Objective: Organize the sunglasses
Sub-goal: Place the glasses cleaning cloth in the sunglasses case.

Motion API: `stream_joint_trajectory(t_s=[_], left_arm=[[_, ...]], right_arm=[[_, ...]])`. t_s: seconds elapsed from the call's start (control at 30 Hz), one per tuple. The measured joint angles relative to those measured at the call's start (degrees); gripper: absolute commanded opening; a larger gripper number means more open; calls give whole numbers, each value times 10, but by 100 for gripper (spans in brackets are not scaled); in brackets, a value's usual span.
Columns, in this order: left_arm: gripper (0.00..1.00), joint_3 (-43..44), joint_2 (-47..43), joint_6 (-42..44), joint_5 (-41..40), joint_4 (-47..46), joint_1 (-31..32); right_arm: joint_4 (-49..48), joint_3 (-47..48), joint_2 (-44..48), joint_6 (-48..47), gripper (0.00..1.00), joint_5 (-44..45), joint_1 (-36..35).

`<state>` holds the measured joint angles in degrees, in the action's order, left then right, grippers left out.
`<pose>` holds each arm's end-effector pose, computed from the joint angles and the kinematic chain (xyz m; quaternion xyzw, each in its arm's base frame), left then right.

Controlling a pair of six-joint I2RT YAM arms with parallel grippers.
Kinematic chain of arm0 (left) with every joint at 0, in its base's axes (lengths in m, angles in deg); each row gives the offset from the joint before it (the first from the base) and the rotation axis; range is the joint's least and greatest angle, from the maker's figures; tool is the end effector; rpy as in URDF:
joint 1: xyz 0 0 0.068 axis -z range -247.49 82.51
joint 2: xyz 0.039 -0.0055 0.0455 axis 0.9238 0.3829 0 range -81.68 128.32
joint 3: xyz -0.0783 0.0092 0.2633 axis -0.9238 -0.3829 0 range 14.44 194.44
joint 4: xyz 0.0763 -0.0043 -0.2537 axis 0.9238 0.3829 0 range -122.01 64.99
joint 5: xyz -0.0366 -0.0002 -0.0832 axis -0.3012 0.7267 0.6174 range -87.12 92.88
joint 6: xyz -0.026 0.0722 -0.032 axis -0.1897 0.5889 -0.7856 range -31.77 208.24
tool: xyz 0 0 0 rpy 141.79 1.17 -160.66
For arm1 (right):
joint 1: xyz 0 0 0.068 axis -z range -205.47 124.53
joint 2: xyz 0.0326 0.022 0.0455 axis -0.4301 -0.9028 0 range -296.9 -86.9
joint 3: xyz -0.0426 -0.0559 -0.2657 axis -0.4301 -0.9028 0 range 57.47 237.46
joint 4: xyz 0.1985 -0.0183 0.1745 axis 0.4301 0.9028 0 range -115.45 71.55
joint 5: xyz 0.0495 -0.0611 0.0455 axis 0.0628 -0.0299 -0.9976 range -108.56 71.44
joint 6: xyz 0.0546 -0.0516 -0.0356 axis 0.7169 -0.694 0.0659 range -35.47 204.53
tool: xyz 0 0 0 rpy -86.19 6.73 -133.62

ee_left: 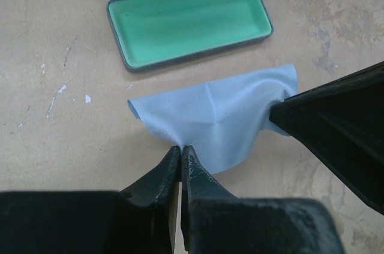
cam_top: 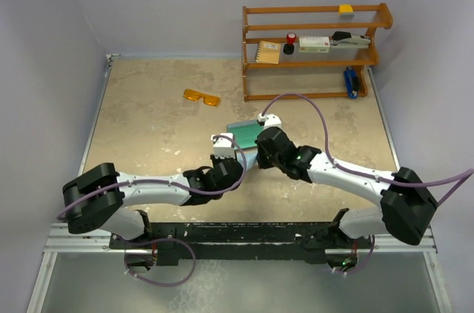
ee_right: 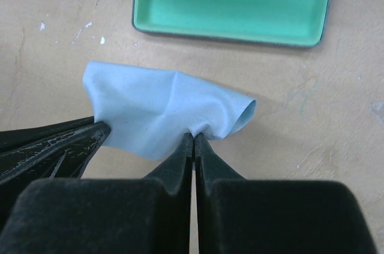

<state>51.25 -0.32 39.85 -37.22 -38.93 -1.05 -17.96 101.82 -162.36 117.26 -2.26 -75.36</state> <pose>0.1636 -0.2581 0.1658 -0.0171 0.8563 -0.1835 0.4825 0.2149 0.2235 0.2044 -0.0722 0.8911 0.1875 0.4068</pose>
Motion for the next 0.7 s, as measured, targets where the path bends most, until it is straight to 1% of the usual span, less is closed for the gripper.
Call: stream_joint_trajectory(t_s=[0.2, 0.37, 0.5, 0.7], left_arm=[[0, 11, 16, 8, -21, -5, -24], [0, 11, 34, 24, -39, -33, -43], [0, 11, 47, 31, -37, -59, -63], [0, 24, 80, 46, -37, -73, -87]], right_arm=[[-1, 33, -35, -28, 0, -20, 28], [-5, 45, -61, -49, 0, -38, 56], [-5, 56, -80, -60, 0, -45, 68], [-10, 92, -105, -77, 0, -54, 78]])
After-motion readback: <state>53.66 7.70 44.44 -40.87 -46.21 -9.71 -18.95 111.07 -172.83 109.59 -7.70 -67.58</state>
